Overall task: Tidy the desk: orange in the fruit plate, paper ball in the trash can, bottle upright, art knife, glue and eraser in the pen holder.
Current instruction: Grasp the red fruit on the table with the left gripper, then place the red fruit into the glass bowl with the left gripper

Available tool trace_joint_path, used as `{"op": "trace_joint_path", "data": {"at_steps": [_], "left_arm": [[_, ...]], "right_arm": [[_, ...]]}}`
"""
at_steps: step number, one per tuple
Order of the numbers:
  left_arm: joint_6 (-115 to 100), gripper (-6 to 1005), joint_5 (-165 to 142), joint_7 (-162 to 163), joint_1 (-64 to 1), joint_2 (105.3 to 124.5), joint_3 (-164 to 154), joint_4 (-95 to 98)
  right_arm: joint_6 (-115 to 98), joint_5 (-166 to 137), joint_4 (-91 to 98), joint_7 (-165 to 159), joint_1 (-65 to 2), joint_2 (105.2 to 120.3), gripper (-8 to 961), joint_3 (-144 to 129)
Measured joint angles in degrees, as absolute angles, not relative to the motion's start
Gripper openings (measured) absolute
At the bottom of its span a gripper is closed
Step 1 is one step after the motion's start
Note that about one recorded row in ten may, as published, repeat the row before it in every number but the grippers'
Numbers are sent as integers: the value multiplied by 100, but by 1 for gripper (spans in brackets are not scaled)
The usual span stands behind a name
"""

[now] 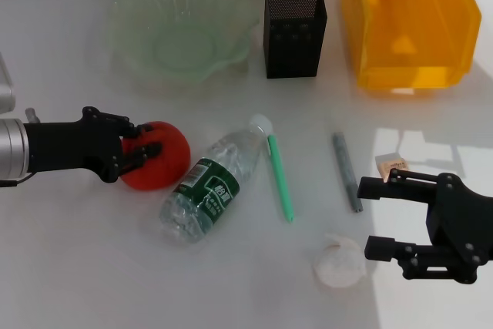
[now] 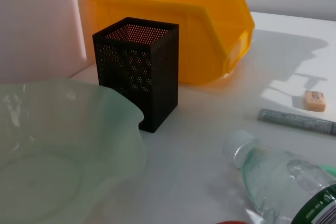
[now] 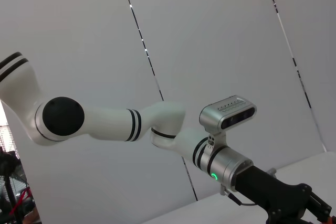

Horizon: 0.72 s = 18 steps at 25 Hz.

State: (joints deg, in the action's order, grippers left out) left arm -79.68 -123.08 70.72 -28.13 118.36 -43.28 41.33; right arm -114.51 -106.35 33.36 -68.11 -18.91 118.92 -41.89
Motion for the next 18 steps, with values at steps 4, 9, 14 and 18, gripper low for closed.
{"op": "trace_joint_path", "data": {"at_steps": [4, 9, 14, 18], "left_arm": [[-7984, 375, -12303, 7071, -2819, 11836, -4328, 4135], [-8171, 237, -11998, 7068, -2828, 11821, -4286, 4178], [-8518, 181, -10748, 7067, -2730, 11788, -4134, 4372], [-7680, 165, -9162, 6976, -3091, 11866, -4053, 4015]], "right_arm": [[-11450, -10635, 3331, -6811, -1890, 11892, 751, -4166], [-11450, -10635, 3331, -6811, -1861, 11892, 750, -4154], [-11455, -10611, 3189, -6669, -1838, 11891, 750, -4150], [-11454, -10585, 2835, -6411, -1917, 11894, 751, -4143]]}}
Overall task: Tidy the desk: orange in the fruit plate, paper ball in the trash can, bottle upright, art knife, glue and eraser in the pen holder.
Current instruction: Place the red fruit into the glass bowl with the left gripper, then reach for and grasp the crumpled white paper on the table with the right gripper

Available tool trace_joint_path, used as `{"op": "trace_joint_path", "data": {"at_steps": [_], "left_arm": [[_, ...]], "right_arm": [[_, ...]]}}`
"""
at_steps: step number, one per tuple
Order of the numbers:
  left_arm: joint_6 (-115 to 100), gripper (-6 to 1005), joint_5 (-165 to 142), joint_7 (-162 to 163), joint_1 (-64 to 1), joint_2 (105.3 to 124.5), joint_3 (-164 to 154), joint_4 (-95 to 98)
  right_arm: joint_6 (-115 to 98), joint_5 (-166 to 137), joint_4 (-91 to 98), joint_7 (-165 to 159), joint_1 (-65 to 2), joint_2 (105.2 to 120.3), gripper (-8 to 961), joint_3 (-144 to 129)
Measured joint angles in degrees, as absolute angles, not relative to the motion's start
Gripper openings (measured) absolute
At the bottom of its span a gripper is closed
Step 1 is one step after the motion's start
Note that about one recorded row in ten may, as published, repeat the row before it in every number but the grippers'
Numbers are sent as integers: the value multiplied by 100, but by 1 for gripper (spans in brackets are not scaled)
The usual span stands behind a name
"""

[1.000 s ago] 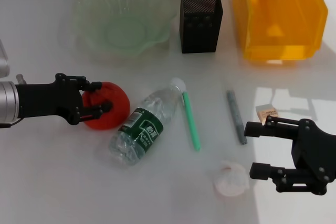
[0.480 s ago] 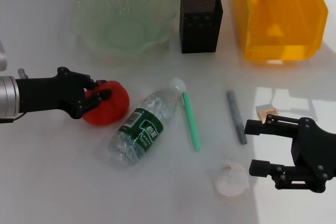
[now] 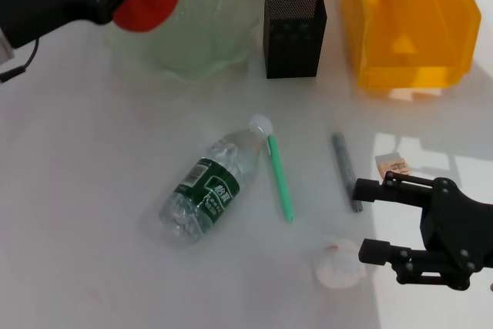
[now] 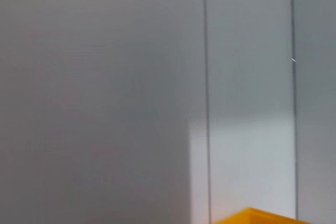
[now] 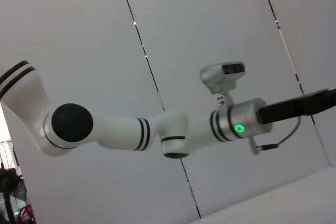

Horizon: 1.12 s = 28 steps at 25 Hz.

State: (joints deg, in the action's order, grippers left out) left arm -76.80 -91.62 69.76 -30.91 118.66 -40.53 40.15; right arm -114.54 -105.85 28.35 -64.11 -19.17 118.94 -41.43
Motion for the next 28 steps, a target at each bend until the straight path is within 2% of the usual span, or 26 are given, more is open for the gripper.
{"op": "trace_joint_path", "data": {"at_steps": [7, 11, 17, 20, 27, 28], "left_arm": [[-6221, 159, -8936, 7161, -3979, 11882, -4376, 3141], [-5807, 155, -8827, 7158, -4081, 11913, -4689, 3123], [-5620, 384, -8642, 7155, -4105, 11921, -4773, 3088], [-5723, 537, -8518, 7157, -4051, 11921, -4775, 3066], [-7374, 830, -8442, 7258, -3727, 11814, -4782, 3106], [-7374, 832, -8442, 7258, -3727, 11814, -4782, 3106]], "right_arm": [[-11451, -10566, 2437, -6209, -2098, 11923, 751, -4121], [-11451, -10561, 2313, -6092, -2123, 11925, 750, -4116], [-11451, -10546, 2134, -5961, -2176, 11927, 750, -4113], [-11452, -10546, 2109, -5932, -2192, 11927, 750, -4107], [-11461, -10343, 2101, -5954, -2191, 11917, 751, -4037], [-11471, -10273, 2110, -6024, -2177, 11904, 751, -3972]]}}
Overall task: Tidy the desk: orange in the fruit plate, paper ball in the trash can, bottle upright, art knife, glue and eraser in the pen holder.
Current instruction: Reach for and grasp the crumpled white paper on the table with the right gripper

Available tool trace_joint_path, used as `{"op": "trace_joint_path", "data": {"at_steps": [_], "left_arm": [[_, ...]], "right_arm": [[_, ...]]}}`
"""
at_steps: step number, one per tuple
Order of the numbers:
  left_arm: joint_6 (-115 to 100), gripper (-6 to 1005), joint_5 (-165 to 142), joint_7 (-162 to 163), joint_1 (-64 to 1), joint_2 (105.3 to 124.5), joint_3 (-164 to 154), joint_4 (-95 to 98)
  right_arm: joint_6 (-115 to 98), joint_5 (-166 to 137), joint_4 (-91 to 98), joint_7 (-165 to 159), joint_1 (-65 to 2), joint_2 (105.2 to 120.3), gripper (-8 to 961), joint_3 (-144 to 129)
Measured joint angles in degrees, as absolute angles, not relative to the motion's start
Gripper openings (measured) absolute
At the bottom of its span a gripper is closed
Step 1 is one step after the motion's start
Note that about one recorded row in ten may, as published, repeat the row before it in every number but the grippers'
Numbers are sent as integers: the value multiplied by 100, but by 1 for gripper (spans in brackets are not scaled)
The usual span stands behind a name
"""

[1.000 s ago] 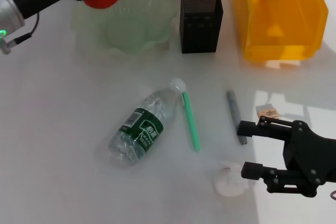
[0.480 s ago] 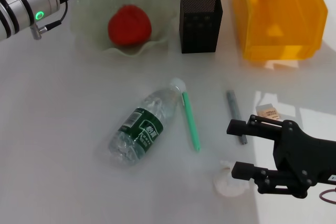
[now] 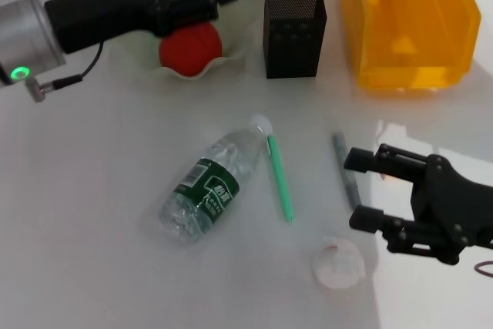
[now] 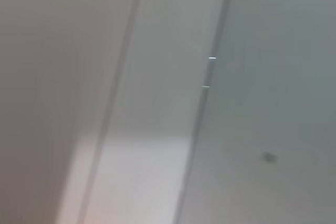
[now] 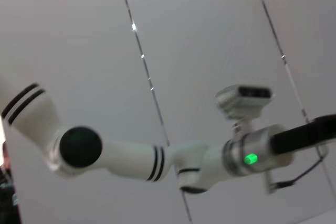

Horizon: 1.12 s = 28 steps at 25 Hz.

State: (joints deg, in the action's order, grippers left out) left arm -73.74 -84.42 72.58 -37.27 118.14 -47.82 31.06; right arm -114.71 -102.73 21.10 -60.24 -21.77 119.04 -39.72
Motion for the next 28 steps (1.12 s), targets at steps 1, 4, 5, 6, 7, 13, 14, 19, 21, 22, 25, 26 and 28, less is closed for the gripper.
{"op": "trace_joint_path", "data": {"at_steps": [1, 4, 5, 6, 7, 13, 14, 19, 21, 22, 25, 26, 28], "left_arm": [[-8944, 835, -8863, 7424, -3504, 11638, -4787, 3326], [-9505, 841, -9169, 7479, -3414, 11591, -4788, 3530], [-9505, 844, -9169, 7479, -3414, 11591, -4788, 3530], [-9942, 846, -9461, 7552, -3325, 11556, -4789, 3724], [-10409, 845, -9996, 7931, -3087, 11535, -4784, 4150], [-10509, 842, -10230, 8087, -2700, 11493, -4724, 4279], [-10509, 842, -10230, 8087, -2700, 11493, -4724, 4279], [-10501, 842, -10250, 8063, -2595, 11449, -4736, 4254], [-10502, 842, -10271, 8083, -2588, 11424, -4760, 4250], [-10507, 842, -10272, 8090, -2590, 11422, -4764, 4255], [-10506, 842, -10275, 8093, -2595, 11417, -4765, 4261], [-10502, 842, -10275, 8091, -2595, 11417, -4766, 4258], [-10491, 842, -10275, 8083, -2595, 11417, -4766, 4250]], "right_arm": [[-11490, -10207, 2183, -6270, -2158, 11877, 750, -3794], [-11610, -10191, 2540, -6885, -2139, 11772, 750, -3586], [-11610, -10191, 2540, -6885, -2139, 11772, 750, -3586], [-11762, -10190, 2924, -7326, -2105, 11709, 750, -3577], [-11762, -10190, 2924, -7326, -2105, 11709, 750, -3577], [-11996, -10213, 5211, -9668, -1893, 11629, 751, -3566], [-12016, -10207, 5672, -10142, -1852, 11647, 751, -3550], [-11990, -10748, 7892, -11784, -1829, 11750, 751, -3569], [-11991, -11268, 8395, -12190, -1994, 11744, 751, -3647], [-11994, -11529, 8569, -12337, -2079, 11737, 751, -3704], [-11974, -12676, 9058, -12773, -2502, 11737, 751, -4134], [-11974, -12676, 9058, -12773, -2502, 11737, 750, -4134], [-11931, -13168, 9116, -12843, -2726, 11770, 750, -4299]]}}
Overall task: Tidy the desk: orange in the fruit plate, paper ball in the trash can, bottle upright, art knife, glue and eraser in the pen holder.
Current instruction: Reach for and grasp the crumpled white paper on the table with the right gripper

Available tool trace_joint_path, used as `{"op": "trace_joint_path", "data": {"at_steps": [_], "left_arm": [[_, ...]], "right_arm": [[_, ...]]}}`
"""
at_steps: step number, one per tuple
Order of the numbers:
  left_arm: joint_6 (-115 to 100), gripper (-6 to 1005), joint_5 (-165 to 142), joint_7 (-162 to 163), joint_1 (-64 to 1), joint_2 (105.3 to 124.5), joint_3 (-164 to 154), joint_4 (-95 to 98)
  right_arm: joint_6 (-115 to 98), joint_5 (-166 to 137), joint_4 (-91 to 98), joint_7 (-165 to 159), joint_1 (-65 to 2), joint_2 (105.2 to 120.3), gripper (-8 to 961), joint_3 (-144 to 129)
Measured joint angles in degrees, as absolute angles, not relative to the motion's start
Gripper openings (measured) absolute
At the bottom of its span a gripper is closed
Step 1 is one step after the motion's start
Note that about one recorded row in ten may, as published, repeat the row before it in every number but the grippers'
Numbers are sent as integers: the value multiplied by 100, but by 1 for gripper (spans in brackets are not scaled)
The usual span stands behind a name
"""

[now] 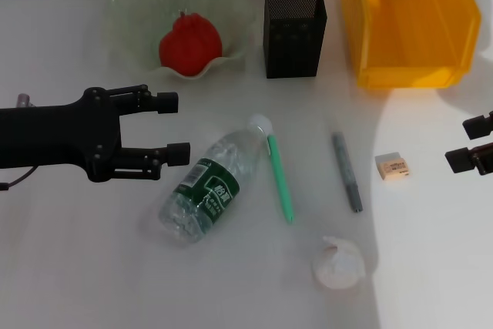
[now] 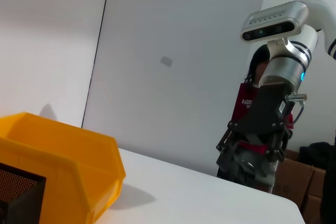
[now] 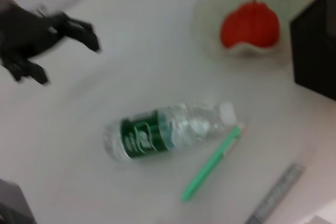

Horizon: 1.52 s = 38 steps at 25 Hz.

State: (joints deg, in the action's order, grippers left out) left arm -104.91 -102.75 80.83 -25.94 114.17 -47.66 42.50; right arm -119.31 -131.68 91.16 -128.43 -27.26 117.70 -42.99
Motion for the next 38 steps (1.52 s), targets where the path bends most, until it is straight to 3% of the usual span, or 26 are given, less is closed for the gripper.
{"op": "trace_joint_path", "data": {"at_steps": [6, 18, 38], "left_arm": [[-10428, 841, -10276, 8073, -2598, 11428, -4764, 4239], [-10360, 841, -10362, 8080, -2601, 11456, -4740, 4227], [-10408, 842, -10434, 8169, -2542, 11405, -4756, 4240]], "right_arm": [[-11511, -14154, 8960, -12871, -3150, 11901, 750, -4860], [-10350, -14778, 7551, -13183, -3817, 11922, 751, -6830], [-10564, -13846, 7759, -13089, -3744, 11954, 748, -8685]]}}
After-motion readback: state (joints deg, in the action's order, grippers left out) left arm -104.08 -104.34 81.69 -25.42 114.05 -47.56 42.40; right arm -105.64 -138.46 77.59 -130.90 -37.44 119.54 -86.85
